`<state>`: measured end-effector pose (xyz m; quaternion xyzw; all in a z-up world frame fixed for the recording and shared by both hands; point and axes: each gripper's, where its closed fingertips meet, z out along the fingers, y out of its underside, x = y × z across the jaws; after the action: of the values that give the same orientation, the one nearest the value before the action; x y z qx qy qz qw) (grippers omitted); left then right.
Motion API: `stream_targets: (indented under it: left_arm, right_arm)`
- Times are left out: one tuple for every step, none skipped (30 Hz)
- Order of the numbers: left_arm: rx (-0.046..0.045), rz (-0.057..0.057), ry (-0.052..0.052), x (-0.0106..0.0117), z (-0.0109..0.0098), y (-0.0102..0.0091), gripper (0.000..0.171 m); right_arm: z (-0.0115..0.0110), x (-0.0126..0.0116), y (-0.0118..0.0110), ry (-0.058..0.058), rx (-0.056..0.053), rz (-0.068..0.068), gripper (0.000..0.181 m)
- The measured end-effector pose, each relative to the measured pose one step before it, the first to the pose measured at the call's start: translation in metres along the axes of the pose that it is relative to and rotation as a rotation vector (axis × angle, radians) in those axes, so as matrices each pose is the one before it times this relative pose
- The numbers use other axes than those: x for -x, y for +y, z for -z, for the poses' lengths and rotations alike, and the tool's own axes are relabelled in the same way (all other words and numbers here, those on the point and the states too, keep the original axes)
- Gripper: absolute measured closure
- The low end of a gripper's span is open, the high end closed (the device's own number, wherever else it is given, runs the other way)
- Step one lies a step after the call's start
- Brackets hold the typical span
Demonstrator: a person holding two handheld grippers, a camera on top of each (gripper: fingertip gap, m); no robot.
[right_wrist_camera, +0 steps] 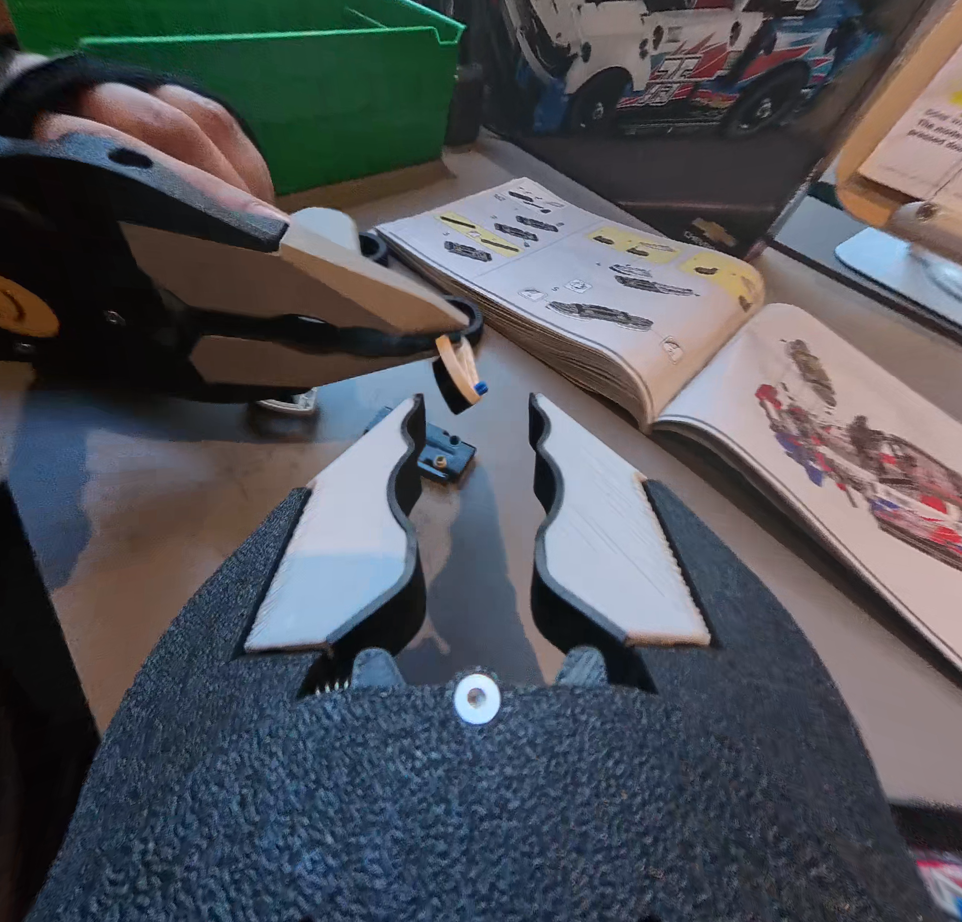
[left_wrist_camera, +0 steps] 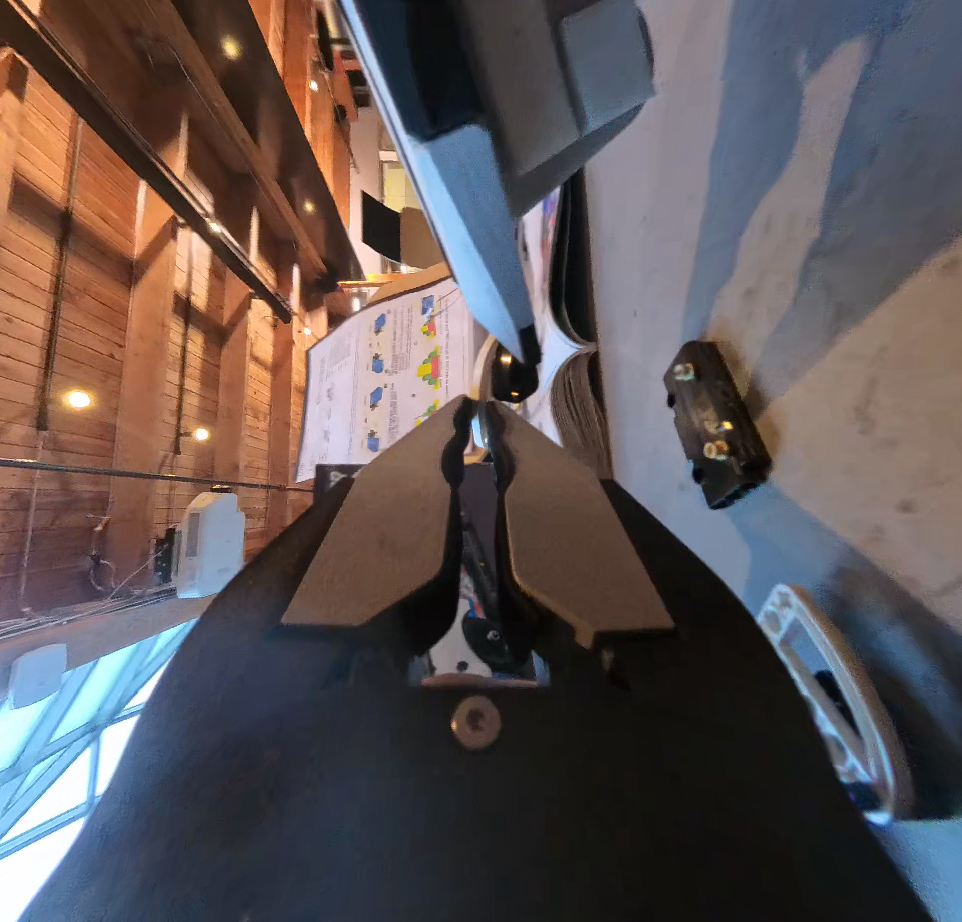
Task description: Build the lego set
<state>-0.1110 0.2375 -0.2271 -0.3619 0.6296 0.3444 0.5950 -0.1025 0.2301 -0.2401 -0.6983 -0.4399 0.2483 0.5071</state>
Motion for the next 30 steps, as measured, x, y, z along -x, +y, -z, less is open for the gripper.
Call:
stream_targets:
  left_arm:
    - [-0.00169,-0.0153,-0.0297,0.00427,0.00108,0.00135,0.169]
    - [-0.0065,-0.0075,-0.0244,0.00418,0.00146,0.00008,0.169]
    - [-0.01252,0.0013,-0.0123,0.00213,0.00123,-0.00135,0.169]
    - [-0.0098,0.0005,0.0031,-0.00114,0.00059,-0.00181,0.169]
    - [-0.00181,-0.0108,-0.0014,-0.00122,-0.00004,-0.00153,0.169]
    - [-0.00226,-0.0182,-0.0076,-0.00031,-0.00008,-0.00187,0.169]
    - [-0.00411,-0.0101,-0.012,0.00097,0.00051,-0.00209,0.169]
    - [-0.00632,-0.0008,-0.0093,0.00169,0.00098,-0.00236,0.169]
    - [0.00359,0.0076,0.0035,0.00004,0.00043,-0.0004,0.169]
    - [0.00159,0.0163,0.0047,-0.00049,0.00008,-0.00008,0.169]
    - [0.0001,0.0128,0.0005,0.00034,-0.00003,0.00006,0.169]
    - [0.00323,0.009,0.0011,0.00071,-0.00003,0.00015,0.169]
    - [0.00286,0.0096,0.0059,-0.00029,-0.00012,-0.00023,0.169]
    - [0.00177,0.0063,0.0098,-0.00163,-0.00054,-0.00064,0.169]
    - [0.0029,-0.0035,0.0076,-0.00203,-0.00055,-0.00065,0.169]
    - [0.00379,-0.0081,0.0064,-0.00211,-0.00046,-0.00067,0.169]
    - [0.00432,-0.0038,0.0069,-0.00177,-0.00029,-0.00057,0.169]
    - [0.00423,0.0052,0.0079,-0.00125,-0.0003,-0.00021,0.169]
    - [0.00175,0.0103,0.0065,-0.00052,-0.00011,-0.00018,0.169]
    - [-0.0006,0.0116,0.0039,0.00004,-0.00014,-0.00012,0.169]
    - [-0.00179,0.0162,0.0075,-0.00039,-0.0001,-0.00015,0.169]
    - [-0.00813,0.0254,0.0132,-0.00095,0.00055,-0.00115,0.169]
    - [-0.01249,0.0301,0.0199,-0.00115,0.00087,-0.00166,0.169]
    - [-0.00537,0.0369,0.0181,-0.00061,0.00064,-0.00034,0.169]
    - [-0.01089,0.0445,0.0194,-0.00058,0.00058,-0.0002,0.169]
    - [-0.01658,0.0457,0.0194,-0.0004,0.0007,-0.00034,0.169]
    - [-0.02257,0.0479,0.021,0.00009,0.00112,-0.00022,0.168]
    - [-0.02788,0.0511,0.0229,0.0011,0.00253,-0.0001,0.168]
    - [-0.03427,0.0572,0.0219,0.00274,0.0039,-0.00081,0.169]
    - [-0.03777,0.0662,0.0361,0.00169,0.00451,-0.0017,0.17]
  right_arm:
    - [-0.0018,0.00262,0.00084,-0.0301,0.0023,-0.0129,0.142]
    - [-0.00112,0.00365,0.00039,-0.0317,0.0001,-0.008,0.142]
    - [-0.00033,0.00522,-0.00109,-0.0342,-0.006,0.0038,0.142]
    - [0.00058,0.00313,-0.00236,-0.0118,-0.0074,0.0183,0.142]
    - [0.00156,0.0007,-0.00422,0.0141,-0.0122,0.0354,0.142]
    - [0.0021,-0.00026,-0.00499,0.0263,-0.0111,0.051,0.144]
    - [0.00212,-0.0041,-0.00338,0.0535,0.004,0.0633,0.15]
    - [0.00136,-0.00381,-0.00129,0.0514,0.0159,0.0767,0.158]
    - [0.00026,0.00087,0.00024,0.0209,0.0232,0.0813,0.16]
    - [0.00028,0.00104,0.00035,0.022,0.0221,0.073,0.163]
    - [0.00066,0.00027,-0.00073,0.0312,0.0133,0.0709,0.165]
    - [0.00024,0.00039,-0.00007,0.0337,0.0136,0.0772,0.168]
    - [-0.00033,-0.00058,0.00174,0.0421,0.0246,0.0817,0.168]
    - [-0.00045,-0.00007,0.00238,0.0386,0.0271,0.0794,0.168]
    - [-0.00063,0.00081,0.00233,0.0306,0.0246,0.0708,0.168]
    - [-0.00051,0.00145,0.00185,0.0213,0.0171,0.0548,0.168]
    - [-0.00044,0.0012,0.00124,0.015,0.0102,0.0361,0.168]
    - [-0.00028,0.00048,0.00114,0.0088,0.0069,0.0209,0.168]
    - [-0.00016,-0.00005,0.00075,0.0048,0.0025,0.0131,0.168]
    - [0.0001,-0.00057,0.00041,0.0062,-0.0002,0.0112,0.168]
    - [0.00008,-0.00075,0.00067,0.0089,0.0,0.0132,0.168]
    - [0.00002,-0.00079,0.0013,0.0137,0.0019,0.0186,0.168]
    - [0.00006,-0.00012,0.00129,0.0123,-0.0012,0.02,0.168]
    - [0.00051,0.00089,-0.00023,0.0055,-0.0103,0.0154,0.168]
    - [0.00072,0.00053,-0.0002,0.0054,-0.0085,0.0127,0.168]
    - [0.0005,-0.00011,0.00005,0.0077,-0.0061,0.0098,0.168]
    - [0.00055,-0.00065,0.00034,0.0089,-0.0042,0.0035,0.169]
    - [0.00056,-0.00123,0.00056,0.0098,-0.0049,-0.0009,0.169]
    - [0.0004,-0.00177,0.00096,0.0121,-0.0032,-0.0013,0.169]
    - [0.0006,-0.00207,0.00099,0.0124,-0.0035,0.0009,0.169]
